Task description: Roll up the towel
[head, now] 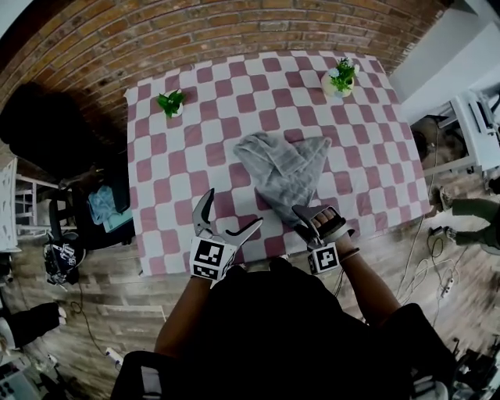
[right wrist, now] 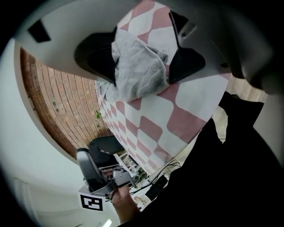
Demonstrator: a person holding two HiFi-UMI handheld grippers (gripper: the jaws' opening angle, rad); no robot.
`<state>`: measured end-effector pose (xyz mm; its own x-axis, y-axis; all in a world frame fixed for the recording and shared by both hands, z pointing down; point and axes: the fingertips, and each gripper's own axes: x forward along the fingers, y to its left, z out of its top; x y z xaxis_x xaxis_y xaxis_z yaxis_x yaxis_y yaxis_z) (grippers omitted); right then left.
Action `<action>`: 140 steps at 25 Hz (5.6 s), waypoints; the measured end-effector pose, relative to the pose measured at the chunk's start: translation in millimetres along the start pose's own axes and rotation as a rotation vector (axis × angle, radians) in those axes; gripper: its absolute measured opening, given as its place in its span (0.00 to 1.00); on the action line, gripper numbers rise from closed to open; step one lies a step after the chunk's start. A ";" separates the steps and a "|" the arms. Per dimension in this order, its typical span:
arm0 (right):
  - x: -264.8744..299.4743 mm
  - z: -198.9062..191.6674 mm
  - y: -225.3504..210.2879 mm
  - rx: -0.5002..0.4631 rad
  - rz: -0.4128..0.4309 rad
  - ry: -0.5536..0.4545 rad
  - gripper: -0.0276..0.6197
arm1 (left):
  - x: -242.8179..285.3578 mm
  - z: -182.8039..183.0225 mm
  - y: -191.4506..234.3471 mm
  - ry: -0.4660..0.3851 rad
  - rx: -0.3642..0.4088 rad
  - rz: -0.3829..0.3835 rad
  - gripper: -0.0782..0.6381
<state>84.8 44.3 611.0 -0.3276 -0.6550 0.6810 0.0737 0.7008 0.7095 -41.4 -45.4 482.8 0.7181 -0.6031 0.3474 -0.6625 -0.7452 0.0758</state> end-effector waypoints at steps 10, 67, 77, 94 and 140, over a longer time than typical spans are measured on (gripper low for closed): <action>10.0 2.4 31.5 -0.032 0.160 -0.040 0.10 | -3.4 -7.7 8.6 0.004 -0.033 0.027 0.92; -209.0 17.5 -381.6 0.531 -0.807 -0.337 0.08 | 108.0 24.1 -27.8 0.052 0.250 0.129 0.45; -225.0 22.1 -404.3 0.524 -0.867 -0.368 0.08 | 109.6 25.3 -24.8 0.051 0.351 0.188 0.45; -224.9 5.5 -409.6 0.581 -0.904 -0.372 0.08 | 74.4 106.9 -41.4 -0.258 0.600 0.313 0.33; -143.1 -31.9 -383.1 0.745 -0.771 -0.367 0.08 | 27.1 98.7 14.7 -0.304 0.129 0.204 0.12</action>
<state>133.5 -139.5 247.6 -0.3081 -0.9486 -0.0720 -0.8066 0.2204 0.5485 -10.7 -100.7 401.0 0.6178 -0.7848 0.0491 -0.7797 -0.6195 -0.0907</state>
